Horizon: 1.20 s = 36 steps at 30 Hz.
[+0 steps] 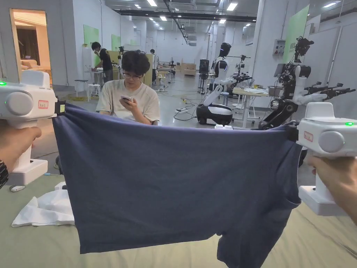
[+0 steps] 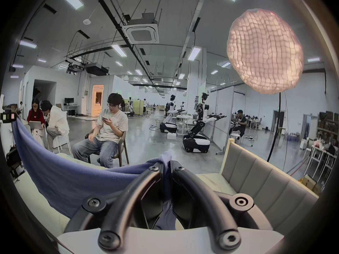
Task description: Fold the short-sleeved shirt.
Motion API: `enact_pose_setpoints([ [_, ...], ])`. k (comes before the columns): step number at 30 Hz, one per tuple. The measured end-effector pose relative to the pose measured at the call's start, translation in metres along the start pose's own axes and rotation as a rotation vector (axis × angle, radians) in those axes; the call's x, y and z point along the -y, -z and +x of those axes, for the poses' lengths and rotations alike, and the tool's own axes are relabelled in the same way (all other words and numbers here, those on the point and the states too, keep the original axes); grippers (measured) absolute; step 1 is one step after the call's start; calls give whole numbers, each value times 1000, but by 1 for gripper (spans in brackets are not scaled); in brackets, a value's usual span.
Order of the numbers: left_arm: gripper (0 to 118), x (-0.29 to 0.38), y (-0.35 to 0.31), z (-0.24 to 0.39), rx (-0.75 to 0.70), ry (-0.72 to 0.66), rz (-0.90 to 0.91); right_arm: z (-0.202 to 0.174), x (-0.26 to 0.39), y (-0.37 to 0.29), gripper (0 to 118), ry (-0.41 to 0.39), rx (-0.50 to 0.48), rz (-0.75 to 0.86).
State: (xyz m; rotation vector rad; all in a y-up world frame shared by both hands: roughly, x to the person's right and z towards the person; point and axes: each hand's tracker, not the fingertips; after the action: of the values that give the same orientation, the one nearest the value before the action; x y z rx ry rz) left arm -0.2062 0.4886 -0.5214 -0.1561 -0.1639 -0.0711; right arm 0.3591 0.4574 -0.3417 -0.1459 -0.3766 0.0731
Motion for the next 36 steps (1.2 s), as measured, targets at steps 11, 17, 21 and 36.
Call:
enact_pose_setpoints([
  [11, 0, 129, -34, -3, 91, -71, -115, -1, 112, -38, 4, -86, -5, -113],
  [17, 0, 170, -97, -7, 122, -95, -111, 11, 151, -106, 4, -117, 0, -134],
  [21, 0, 200, -146, -11, 147, -104, -144, 20, 182, -152, 4, -106, 1, -193],
  [36, 0, 374, -271, -15, 246, -102, -565, 24, 331, -281, 4, -163, 0, -577],
])
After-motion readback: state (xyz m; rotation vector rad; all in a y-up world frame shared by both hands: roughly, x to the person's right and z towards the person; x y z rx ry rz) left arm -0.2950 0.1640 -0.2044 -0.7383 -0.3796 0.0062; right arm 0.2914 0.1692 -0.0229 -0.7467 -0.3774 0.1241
